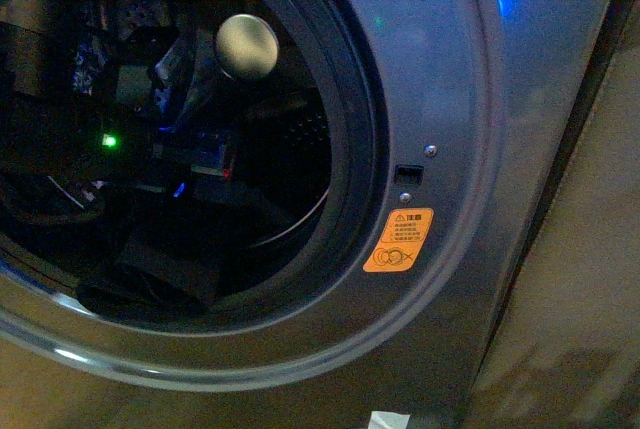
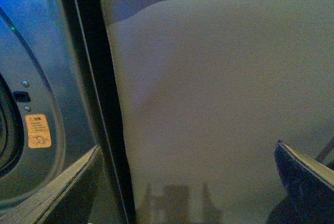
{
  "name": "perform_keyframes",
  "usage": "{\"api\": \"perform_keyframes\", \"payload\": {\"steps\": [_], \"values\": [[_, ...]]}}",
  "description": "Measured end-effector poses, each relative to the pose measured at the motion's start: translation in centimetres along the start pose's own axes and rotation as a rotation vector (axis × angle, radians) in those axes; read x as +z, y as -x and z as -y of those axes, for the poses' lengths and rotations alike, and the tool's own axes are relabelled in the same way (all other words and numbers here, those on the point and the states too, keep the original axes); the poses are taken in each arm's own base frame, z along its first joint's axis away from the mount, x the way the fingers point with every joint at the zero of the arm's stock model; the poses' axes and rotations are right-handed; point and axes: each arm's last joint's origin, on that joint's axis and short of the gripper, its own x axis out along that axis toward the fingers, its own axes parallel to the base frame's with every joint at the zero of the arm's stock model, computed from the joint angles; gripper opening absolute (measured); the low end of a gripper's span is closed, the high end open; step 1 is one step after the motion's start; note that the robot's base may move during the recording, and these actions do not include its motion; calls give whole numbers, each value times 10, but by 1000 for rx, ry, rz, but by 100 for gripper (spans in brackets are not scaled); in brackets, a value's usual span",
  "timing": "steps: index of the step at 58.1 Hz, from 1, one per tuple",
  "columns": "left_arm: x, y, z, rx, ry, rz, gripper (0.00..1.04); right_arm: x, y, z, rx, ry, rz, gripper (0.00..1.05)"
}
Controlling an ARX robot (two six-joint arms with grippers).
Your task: Collect clothes from washing machine
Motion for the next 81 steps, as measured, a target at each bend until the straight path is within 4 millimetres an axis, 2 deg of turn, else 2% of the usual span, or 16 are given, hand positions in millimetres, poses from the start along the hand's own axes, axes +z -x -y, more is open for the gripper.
{"api": "perform_keyframes", "payload": {"steps": [12, 31, 64, 81], "values": [[-7, -29, -13, 58, -30, -83, 98, 0, 0, 0, 0, 0, 0, 97], [-22, -55, -26, 67, -41, -187, 98, 0, 0, 0, 0, 0, 0, 97], [-35, -69, -31, 63, 67, -261, 98, 0, 0, 0, 0, 0, 0, 97], [-41, -73, -35, 126, 15, -311, 98, 0, 0, 0, 0, 0, 0, 97]]}}
